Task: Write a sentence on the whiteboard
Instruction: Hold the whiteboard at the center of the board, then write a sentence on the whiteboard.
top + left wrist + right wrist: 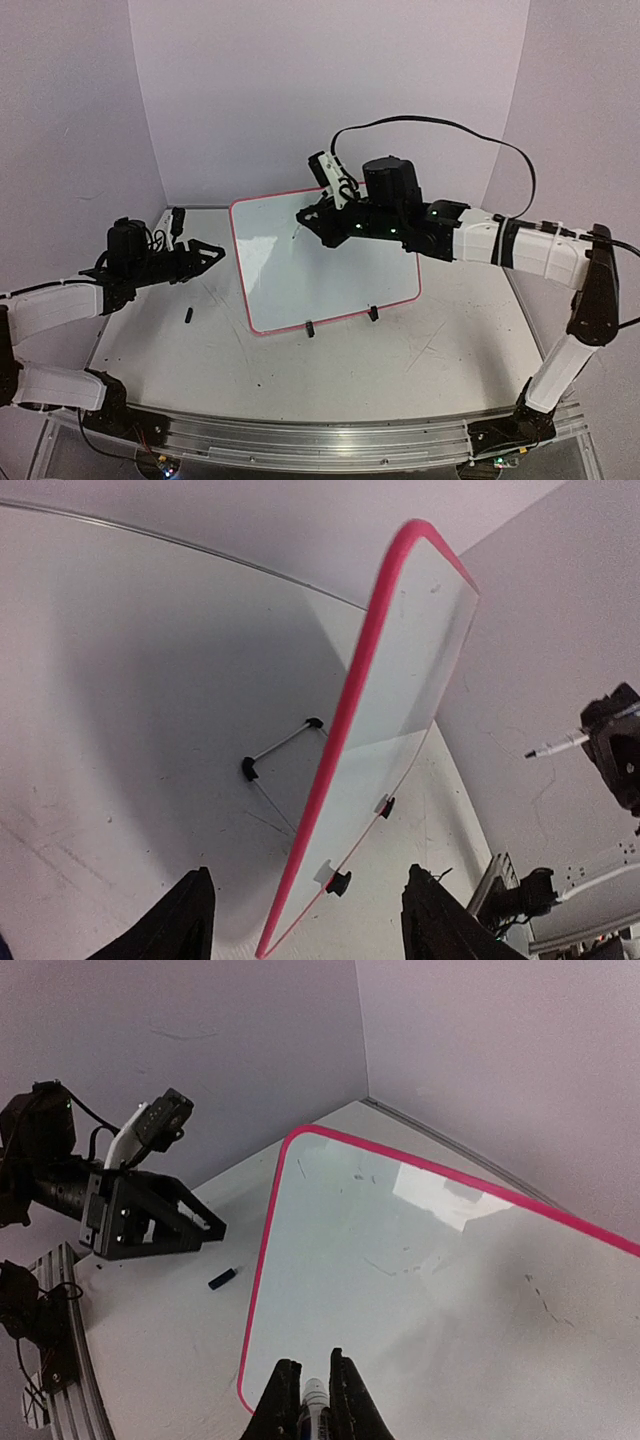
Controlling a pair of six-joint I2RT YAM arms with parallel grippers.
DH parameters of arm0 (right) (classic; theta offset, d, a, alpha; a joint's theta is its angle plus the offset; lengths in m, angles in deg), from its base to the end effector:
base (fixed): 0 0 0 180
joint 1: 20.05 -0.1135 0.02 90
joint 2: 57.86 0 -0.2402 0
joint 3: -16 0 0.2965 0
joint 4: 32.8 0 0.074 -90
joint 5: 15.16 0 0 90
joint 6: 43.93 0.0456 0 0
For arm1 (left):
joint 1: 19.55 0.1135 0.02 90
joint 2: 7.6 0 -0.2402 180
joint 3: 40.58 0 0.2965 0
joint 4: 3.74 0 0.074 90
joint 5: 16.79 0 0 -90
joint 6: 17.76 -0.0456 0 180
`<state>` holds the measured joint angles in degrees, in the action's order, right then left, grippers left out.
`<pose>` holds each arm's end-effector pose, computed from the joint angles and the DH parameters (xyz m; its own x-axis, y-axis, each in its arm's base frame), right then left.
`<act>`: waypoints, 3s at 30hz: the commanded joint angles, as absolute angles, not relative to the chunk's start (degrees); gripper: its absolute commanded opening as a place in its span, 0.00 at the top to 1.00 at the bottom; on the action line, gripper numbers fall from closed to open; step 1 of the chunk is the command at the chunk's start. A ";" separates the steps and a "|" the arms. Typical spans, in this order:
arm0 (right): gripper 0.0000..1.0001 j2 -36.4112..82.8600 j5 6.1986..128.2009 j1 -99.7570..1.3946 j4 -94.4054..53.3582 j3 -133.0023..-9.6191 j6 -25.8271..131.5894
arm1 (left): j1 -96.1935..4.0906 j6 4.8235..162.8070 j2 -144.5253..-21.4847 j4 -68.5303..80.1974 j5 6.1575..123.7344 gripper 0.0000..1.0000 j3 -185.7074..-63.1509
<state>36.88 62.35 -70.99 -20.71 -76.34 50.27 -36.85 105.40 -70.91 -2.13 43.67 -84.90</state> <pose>0.2764 0.3563 0.3108 -0.2224 -0.1606 -0.9616 -0.8761 0.4656 0.1249 0.2787 -0.1103 0.1916 -0.6637 -0.2917 -0.6887 0.4017 0.6377 -0.6572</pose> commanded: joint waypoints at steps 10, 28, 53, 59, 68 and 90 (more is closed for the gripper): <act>1.00 50.82 79.22 -77.40 -29.09 -92.07 39.43 | -36.88 101.28 -82.90 -21.96 32.39 0.44 -86.13; 1.00 52.25 85.07 -79.87 -39.66 -88.88 32.80 | -36.88 98.61 -89.52 -24.21 28.79 0.57 -90.49; 1.00 50.95 81.44 -80.13 -39.31 -87.52 33.94 | -36.90 92.88 -96.35 -26.07 18.70 0.68 -94.55; 1.00 50.93 81.50 -80.13 -39.31 -87.41 33.72 | -36.60 93.43 -98.49 -26.10 16.91 0.72 -95.91; 1.00 52.93 81.94 -80.17 -39.93 -89.33 32.00 | -35.68 92.98 -98.03 -26.16 18.50 0.89 -95.23; 1.00 55.20 83.43 -82.33 -43.58 -89.81 30.07 | -35.63 86.75 -99.65 -26.11 22.22 1.00 -91.86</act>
<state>57.01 82.52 -81.35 -39.25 -89.65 30.69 -36.04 89.89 -98.69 -25.80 16.87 -93.01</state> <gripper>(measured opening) 0.099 0.062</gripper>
